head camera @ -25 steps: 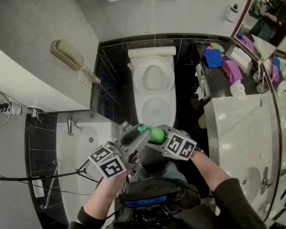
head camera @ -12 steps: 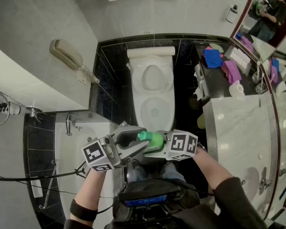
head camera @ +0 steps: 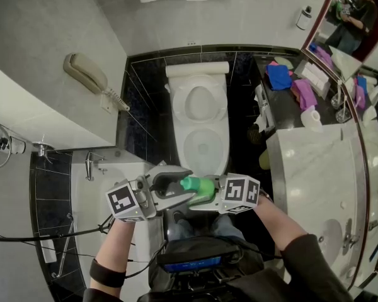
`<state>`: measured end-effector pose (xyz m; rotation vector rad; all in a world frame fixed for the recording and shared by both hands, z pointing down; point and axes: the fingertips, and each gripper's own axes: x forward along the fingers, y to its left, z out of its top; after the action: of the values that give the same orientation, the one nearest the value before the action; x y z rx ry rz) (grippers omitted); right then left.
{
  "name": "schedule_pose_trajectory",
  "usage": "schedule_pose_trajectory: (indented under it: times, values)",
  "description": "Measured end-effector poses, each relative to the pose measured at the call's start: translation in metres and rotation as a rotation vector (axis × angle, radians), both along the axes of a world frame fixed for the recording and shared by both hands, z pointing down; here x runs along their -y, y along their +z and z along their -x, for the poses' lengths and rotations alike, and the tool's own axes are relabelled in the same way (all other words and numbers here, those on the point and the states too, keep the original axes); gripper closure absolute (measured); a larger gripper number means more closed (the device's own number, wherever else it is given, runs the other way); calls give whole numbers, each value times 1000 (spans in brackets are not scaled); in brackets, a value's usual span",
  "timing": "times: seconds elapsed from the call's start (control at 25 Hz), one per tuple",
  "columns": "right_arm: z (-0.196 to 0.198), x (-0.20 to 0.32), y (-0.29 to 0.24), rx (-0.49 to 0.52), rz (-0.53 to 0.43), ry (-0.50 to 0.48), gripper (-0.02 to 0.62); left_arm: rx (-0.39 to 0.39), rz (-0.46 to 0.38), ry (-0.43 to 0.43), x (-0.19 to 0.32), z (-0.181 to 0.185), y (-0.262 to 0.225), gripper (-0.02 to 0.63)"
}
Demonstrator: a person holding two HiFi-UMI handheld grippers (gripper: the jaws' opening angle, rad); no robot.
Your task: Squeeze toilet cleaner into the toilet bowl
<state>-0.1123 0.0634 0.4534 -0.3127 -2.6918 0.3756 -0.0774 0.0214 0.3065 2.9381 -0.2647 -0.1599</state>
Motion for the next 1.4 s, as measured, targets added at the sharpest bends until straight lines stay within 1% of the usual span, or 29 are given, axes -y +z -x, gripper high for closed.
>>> schedule_pose_trajectory:
  times: [0.04, 0.08, 0.12, 0.16, 0.24, 0.32, 0.36, 0.4, 0.56, 0.64, 0.68, 0.76, 0.88, 1.0, 1.12, 1.28, 1.4]
  values:
    - [0, 6, 2, -12, -17, 33, 413, -5, 27, -33, 3, 1, 3, 365]
    - [1, 13, 4, -25, -36, 68, 413, -17, 50, -80, 8, 4, 7, 292]
    - [1, 19, 4, -39, -53, 99, 413, -35, 82, -139, 14, 7, 11, 284]
    - [2, 23, 3, -56, -69, 125, 413, -55, 132, -206, 20, 10, 14, 284]
    - [0, 34, 6, -92, -103, 185, 413, -85, 279, -330, 31, 14, 21, 284]
    - [-2, 47, 11, -124, -131, 258, 412, -106, 430, -407, 37, 15, 29, 284]
    - [-3, 54, 13, -138, -143, 289, 411, -114, 487, -433, 38, 14, 31, 285]
    - [-4, 59, 15, -151, -153, 313, 413, -121, 526, -456, 39, 14, 33, 285]
    - [-9, 68, 21, -187, -195, 356, 413, -130, 587, -541, 43, 14, 33, 294]
    - [-10, 70, 23, -201, -207, 370, 413, -140, 610, -562, 46, 15, 33, 310]
    - [-11, 70, 25, -209, -211, 376, 412, -140, 618, -566, 47, 15, 33, 330]
    - [-12, 72, 27, -223, -218, 382, 413, -133, 624, -574, 49, 13, 34, 347]
    - [-14, 71, 27, -226, -221, 376, 412, -125, 603, -595, 51, 14, 36, 478]
    - [-15, 65, 25, -206, -198, 342, 413, -120, 574, -563, 50, 12, 36, 479]
    - [-12, 52, 20, -161, -136, 260, 413, -114, 522, -493, 45, 9, 33, 482]
    - [-4, 28, 5, -84, -35, 142, 412, -73, 369, -355, 34, 8, 25, 483]
    - [-1, 19, 4, -55, -8, 97, 413, -50, 259, -269, 27, 10, 22, 483]
